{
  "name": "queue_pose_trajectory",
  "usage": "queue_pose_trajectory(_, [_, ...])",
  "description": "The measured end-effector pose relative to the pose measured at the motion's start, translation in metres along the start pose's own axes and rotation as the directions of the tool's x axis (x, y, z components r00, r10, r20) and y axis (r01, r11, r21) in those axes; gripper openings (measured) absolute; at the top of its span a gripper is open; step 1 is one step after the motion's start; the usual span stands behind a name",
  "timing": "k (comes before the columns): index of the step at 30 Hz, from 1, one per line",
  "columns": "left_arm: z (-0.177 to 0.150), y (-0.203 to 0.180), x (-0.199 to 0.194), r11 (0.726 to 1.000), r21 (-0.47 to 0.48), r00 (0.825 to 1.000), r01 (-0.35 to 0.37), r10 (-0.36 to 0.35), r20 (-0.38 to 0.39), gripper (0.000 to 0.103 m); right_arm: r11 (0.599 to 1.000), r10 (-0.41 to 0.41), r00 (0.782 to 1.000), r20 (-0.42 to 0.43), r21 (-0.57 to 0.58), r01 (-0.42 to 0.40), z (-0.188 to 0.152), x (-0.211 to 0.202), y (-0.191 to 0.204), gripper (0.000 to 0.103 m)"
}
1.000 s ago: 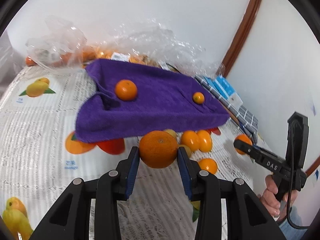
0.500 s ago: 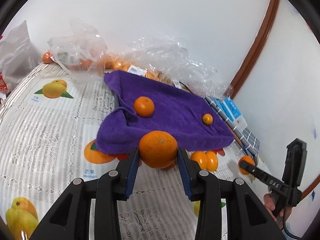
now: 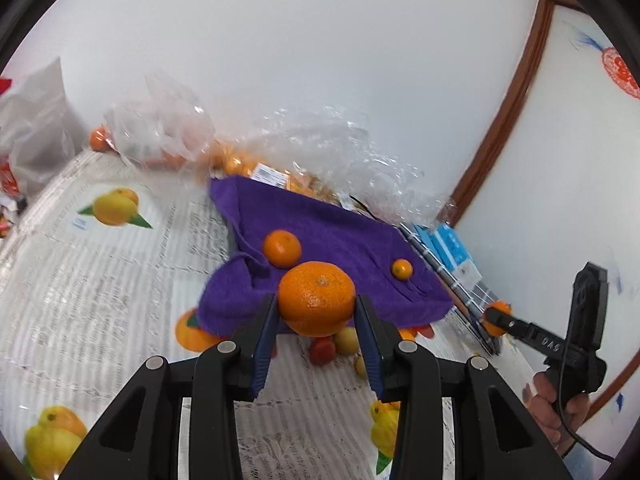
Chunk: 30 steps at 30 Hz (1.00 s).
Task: Organize fruits
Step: 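Lift both held fruits and carry them over the purple towel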
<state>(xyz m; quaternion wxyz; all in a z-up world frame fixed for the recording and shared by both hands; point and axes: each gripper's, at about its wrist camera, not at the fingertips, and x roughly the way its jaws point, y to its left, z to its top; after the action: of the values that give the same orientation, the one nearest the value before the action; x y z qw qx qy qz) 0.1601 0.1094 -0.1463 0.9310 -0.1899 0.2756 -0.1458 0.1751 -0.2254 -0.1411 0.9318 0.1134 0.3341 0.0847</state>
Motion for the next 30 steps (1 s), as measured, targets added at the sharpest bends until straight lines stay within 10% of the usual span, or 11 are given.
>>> queue_pose_trajectory(14, [0.063,-0.037,0.044,0.999,0.025,0.997,-0.027,0.025,0.072,0.037,0.996,0.059,0.994,0.088,-0.065,-0.054,0.074,0.044,0.029,0.042])
queue_pose_trajectory(30, [0.029,-0.021,0.106,0.994,0.013,0.989,-0.108,0.109,-0.100,0.037,0.999,-0.022,0.997,-0.080,-0.048,0.018,0.044,0.127,0.005,0.042])
